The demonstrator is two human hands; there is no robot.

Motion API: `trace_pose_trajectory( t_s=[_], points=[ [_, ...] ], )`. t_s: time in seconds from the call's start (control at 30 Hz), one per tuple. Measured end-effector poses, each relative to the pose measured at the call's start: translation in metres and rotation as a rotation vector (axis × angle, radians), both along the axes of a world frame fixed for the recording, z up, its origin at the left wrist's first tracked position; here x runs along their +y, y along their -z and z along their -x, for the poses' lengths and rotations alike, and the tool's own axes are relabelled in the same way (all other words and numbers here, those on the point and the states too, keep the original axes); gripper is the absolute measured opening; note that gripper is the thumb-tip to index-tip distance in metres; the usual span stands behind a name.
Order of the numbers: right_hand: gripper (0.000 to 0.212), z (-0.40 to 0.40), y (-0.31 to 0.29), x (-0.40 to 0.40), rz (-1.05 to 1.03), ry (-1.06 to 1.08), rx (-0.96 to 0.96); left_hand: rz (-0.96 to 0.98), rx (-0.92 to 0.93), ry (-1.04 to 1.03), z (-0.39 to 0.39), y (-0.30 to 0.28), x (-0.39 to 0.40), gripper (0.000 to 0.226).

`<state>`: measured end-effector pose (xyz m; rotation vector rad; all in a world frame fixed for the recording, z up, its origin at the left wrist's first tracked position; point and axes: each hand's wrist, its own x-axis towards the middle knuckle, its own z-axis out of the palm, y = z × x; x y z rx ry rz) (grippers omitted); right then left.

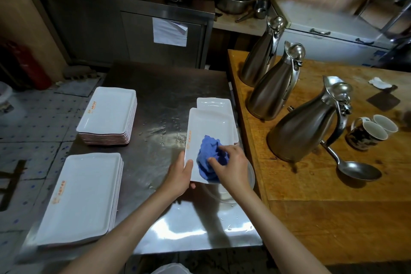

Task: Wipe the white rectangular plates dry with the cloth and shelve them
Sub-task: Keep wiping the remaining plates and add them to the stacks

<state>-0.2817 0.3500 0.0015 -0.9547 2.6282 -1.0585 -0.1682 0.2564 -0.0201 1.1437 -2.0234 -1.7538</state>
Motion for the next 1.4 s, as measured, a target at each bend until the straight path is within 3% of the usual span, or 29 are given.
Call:
trace_pose_trajectory(
  t_s=[0.23, 0.47, 0.67, 0.87, 1.03, 1.4],
  points=[
    [0.037, 0.003, 0.008, 0.000, -0.093, -0.306, 0.163, 0.023, -0.002, -0.019, 0.000, -0.001, 0.000, 0.025],
    [0.024, 0.006, 0.009, 0.012, -0.169, -0.437, 0.323, 0.031, 0.008, -0.114, -0.001, 0.002, -0.006, 0.029],
    [0.015, 0.018, 0.013, 0.012, -0.117, -0.299, 0.435, 0.016, 0.026, -0.070, -0.001, 0.002, -0.006, 0.030],
    [0.033, 0.039, 0.006, -0.001, -0.040, -0.225, 0.249, -0.004, 0.049, -0.042, -0.002, -0.001, -0.002, 0.031],
    [0.038, 0.053, -0.010, -0.017, 0.106, -0.034, 0.096, -0.020, 0.071, -0.024, -0.004, -0.004, 0.002, 0.032],
    [0.038, 0.073, -0.022, -0.037, 0.156, 0.205, 0.104, -0.045, 0.061, 0.044, -0.010, -0.010, 0.008, 0.035]
  ],
)
